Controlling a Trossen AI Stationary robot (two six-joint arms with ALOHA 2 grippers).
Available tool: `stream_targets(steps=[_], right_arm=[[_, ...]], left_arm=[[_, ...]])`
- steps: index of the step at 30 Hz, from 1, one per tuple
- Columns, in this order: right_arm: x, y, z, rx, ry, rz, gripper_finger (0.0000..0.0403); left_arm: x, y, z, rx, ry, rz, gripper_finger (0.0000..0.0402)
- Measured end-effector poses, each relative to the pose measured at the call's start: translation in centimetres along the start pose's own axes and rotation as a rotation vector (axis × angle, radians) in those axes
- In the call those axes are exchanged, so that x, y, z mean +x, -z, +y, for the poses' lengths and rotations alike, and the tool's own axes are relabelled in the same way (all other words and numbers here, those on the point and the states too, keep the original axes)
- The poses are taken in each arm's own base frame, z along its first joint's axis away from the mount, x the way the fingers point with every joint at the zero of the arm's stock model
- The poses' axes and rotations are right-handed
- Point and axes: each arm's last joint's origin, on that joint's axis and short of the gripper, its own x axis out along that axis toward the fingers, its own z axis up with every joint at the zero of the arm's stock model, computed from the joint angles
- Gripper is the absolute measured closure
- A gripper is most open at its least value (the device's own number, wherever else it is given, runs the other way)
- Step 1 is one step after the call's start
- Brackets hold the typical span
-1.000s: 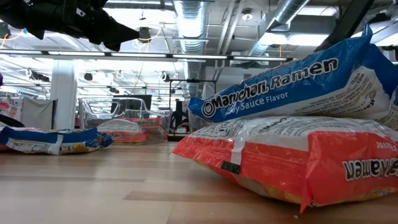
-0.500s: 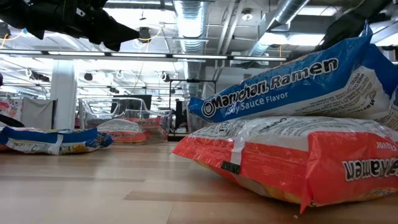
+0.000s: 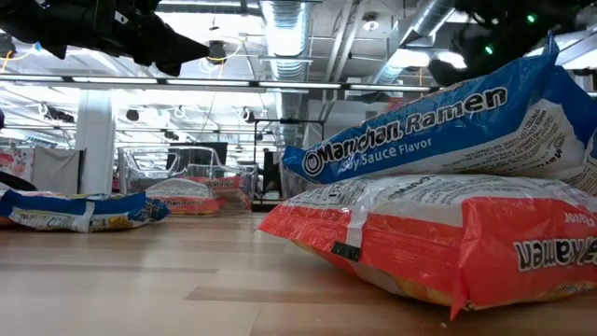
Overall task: Sort Maruchan noodles
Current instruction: Put the orange bag into the top right transparent bin
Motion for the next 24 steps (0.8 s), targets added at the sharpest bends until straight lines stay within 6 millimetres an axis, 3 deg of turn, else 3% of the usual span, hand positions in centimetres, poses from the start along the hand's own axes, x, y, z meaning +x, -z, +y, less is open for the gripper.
stream_targets(steps=[7,13,21,24], right_arm=[[0.9,-0.9,5.2,-0.002,-0.272,-0.142,0.0396],[4.0,-0.5,9.8,-0.007,-0.508,-0.197,0.0396],[8.8,-2.0,15.5,-0.130,-0.509,-0.189,0.0396],[10.2,-2.7,16.6,-0.183,-0.474,-0.154,0.0396]], left_arm=[[0.0,-0.1,0.0,0.007,-0.004,-0.006,0.0401],[0.0,-0.5,0.4,0.029,-0.131,-0.032,0.0401],[-0.1,-0.7,0.8,-0.001,-0.247,-0.039,0.0401],[-0.1,-0.7,0.8,-0.002,-0.247,-0.037,0.0401]])
